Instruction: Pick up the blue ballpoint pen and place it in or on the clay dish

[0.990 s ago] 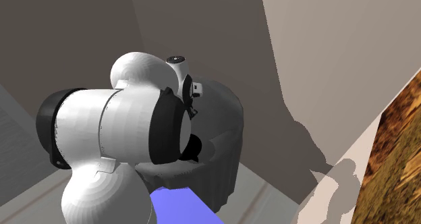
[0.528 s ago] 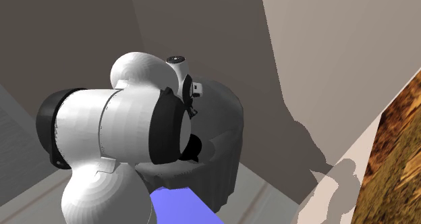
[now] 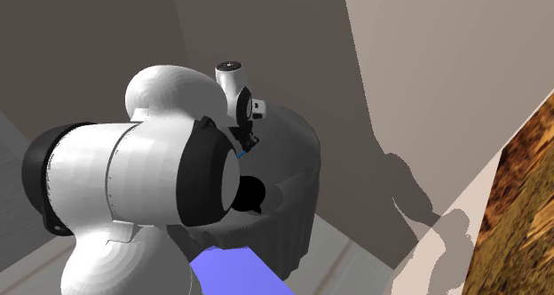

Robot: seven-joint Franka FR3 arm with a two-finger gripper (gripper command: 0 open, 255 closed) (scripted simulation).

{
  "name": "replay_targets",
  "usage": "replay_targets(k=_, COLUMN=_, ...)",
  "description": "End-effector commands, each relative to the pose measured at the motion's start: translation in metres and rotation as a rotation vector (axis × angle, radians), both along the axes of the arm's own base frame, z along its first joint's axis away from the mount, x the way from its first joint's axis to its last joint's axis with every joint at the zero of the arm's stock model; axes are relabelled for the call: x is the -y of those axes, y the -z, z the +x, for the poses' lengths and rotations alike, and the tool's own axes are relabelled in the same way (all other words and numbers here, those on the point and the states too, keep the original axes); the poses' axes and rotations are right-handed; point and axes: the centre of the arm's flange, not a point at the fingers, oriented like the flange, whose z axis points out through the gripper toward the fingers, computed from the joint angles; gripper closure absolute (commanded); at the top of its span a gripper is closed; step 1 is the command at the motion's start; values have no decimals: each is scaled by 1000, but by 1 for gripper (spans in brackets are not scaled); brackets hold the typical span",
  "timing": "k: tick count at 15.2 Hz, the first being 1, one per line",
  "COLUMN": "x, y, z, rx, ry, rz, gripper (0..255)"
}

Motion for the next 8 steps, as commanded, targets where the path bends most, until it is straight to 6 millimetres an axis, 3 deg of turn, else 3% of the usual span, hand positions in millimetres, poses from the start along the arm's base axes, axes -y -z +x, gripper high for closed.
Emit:
replay_targets(k=1, x=0, y=-11, z=1, rx=0, ry=0, rz=0, gripper=255)
replay_targets(k=8, x=0, y=-48, z=1, rx=0, ry=0, rz=0, gripper=255)
